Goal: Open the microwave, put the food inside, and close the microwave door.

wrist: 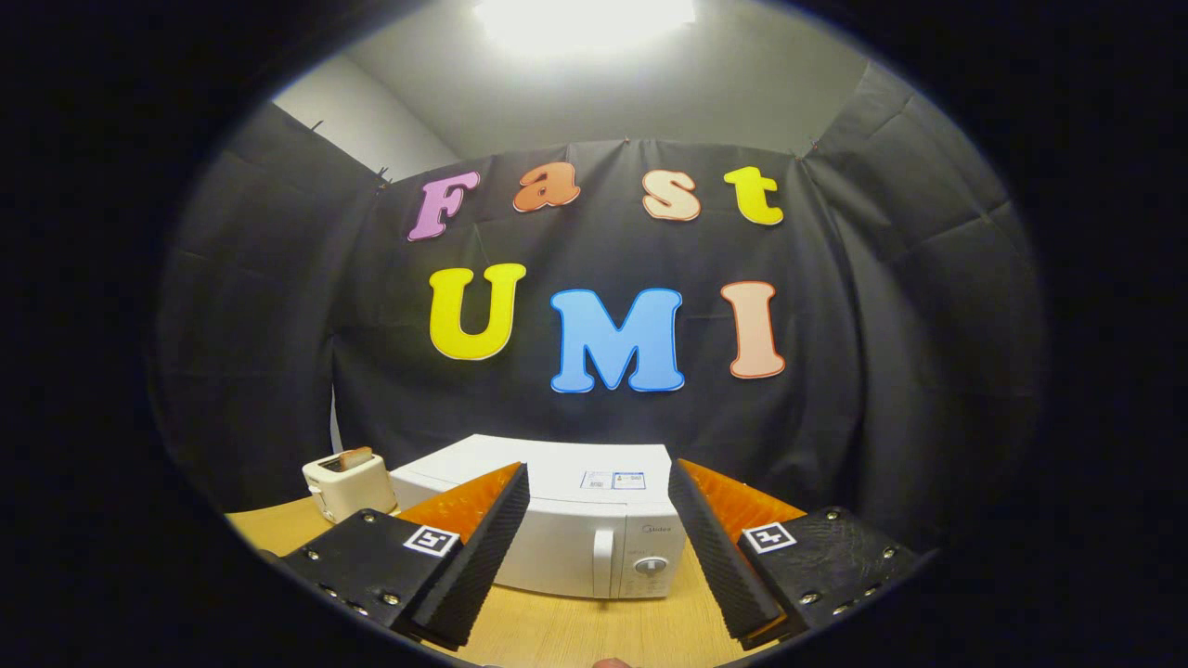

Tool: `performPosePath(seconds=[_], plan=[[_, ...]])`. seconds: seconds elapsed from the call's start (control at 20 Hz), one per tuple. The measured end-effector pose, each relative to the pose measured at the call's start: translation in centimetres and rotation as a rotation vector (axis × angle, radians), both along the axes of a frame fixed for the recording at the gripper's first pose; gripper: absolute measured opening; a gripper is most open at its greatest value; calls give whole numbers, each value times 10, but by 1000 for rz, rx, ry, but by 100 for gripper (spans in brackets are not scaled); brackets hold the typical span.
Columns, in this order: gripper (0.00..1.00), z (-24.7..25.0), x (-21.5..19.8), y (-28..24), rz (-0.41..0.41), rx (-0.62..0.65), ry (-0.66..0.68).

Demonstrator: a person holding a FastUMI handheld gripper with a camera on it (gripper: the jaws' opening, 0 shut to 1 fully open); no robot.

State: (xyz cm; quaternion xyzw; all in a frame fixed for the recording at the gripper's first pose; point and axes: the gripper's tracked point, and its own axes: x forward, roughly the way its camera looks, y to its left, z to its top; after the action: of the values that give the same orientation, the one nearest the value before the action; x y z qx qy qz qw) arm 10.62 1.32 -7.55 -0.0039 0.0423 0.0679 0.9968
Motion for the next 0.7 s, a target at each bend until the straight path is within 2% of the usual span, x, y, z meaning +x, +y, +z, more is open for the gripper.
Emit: performPosePath(seconds=[0.25, 0.7], plan=[[96, -35, 24, -1, 0, -30, 49], [96, -110, 60, 3, 47, -70, 167]])
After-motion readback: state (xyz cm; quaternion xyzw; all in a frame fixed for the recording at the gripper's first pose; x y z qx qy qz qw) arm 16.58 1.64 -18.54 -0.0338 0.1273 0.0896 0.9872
